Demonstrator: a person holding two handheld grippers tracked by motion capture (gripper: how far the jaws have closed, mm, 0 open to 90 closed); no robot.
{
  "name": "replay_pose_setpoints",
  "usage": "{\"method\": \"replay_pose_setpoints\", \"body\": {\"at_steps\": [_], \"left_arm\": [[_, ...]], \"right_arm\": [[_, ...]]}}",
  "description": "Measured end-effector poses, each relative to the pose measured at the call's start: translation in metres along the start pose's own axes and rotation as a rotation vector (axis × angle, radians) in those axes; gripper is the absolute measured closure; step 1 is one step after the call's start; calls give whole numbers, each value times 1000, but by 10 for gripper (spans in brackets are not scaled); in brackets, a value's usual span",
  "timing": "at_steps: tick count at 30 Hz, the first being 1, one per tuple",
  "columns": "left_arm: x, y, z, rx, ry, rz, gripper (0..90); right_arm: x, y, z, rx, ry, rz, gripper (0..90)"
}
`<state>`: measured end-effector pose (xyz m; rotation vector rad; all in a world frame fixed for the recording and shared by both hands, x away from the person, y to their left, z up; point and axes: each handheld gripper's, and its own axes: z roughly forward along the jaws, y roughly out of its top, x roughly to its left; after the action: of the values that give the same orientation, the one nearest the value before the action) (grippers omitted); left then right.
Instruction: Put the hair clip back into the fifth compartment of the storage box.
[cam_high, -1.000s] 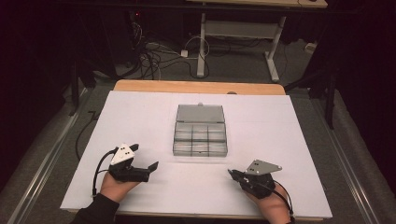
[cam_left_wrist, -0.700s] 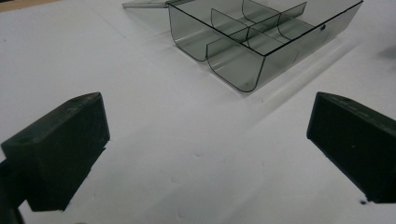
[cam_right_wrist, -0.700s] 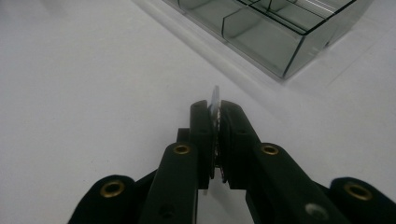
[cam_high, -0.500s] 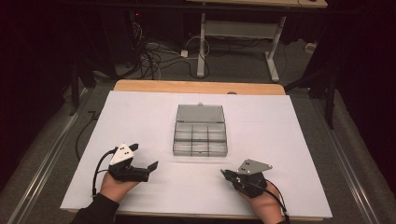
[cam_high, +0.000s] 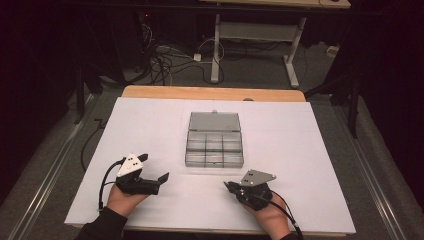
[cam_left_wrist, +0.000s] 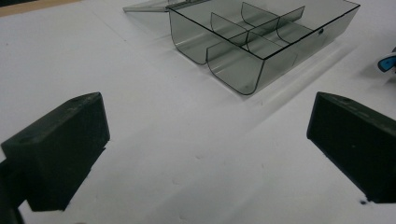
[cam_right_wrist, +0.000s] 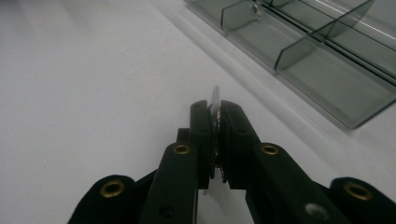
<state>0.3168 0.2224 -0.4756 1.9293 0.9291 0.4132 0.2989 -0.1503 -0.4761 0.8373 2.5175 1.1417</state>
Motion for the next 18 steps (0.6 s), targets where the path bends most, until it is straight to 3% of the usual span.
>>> {"method": "replay_pose_setpoints", "body": {"at_steps": [18], "left_arm": [[0, 0, 0, 7, 0, 5, 0]], "right_arm": [[0, 8, 3, -21, 0, -2, 857]]}}
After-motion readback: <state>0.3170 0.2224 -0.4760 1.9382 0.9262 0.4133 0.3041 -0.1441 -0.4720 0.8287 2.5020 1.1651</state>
